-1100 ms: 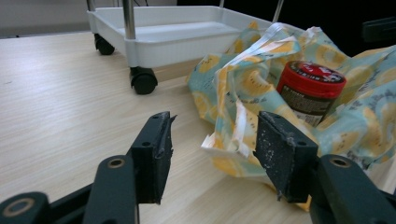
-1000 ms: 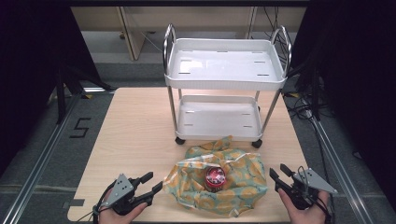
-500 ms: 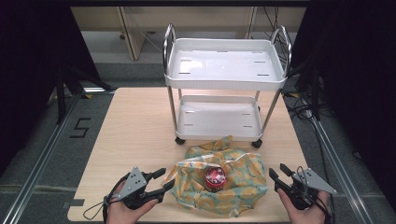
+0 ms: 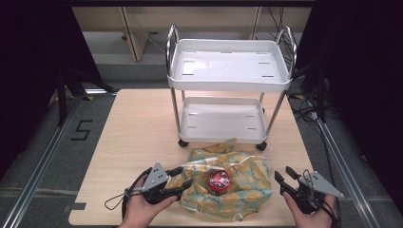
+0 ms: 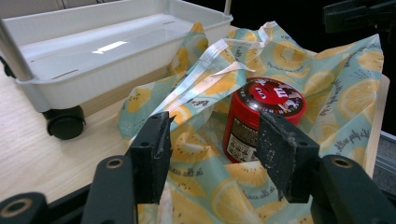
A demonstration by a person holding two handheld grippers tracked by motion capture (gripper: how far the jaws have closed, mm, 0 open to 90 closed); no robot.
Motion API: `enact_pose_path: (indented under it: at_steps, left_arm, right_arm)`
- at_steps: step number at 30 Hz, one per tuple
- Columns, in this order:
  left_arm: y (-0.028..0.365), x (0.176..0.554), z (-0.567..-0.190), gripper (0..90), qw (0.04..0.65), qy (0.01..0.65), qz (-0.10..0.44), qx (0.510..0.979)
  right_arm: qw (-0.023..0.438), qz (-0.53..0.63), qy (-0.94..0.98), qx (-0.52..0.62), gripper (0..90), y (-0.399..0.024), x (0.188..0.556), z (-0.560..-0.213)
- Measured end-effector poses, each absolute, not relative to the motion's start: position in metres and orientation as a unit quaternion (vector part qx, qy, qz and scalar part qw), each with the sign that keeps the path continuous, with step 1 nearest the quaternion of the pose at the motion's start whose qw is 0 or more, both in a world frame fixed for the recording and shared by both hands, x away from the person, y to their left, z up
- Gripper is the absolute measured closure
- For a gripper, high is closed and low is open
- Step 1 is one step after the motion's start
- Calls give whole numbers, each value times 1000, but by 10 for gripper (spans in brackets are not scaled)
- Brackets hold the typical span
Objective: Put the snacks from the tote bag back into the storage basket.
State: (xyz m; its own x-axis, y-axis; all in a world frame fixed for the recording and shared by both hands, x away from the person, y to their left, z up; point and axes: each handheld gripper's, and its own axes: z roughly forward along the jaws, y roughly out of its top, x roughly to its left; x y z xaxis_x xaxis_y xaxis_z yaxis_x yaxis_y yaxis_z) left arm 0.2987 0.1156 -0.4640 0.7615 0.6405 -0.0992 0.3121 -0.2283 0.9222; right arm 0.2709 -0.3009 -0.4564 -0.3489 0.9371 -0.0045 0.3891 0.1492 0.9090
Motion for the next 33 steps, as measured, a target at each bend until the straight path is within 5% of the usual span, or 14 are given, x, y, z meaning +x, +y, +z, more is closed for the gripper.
enact_pose_path:
  at_steps: [33]
  left_arm:
    - [72, 321, -451, 398, 522, 274, 132, 797]
  right_arm:
    - [307, 443, 684, 491, 542, -300, 270, -457]
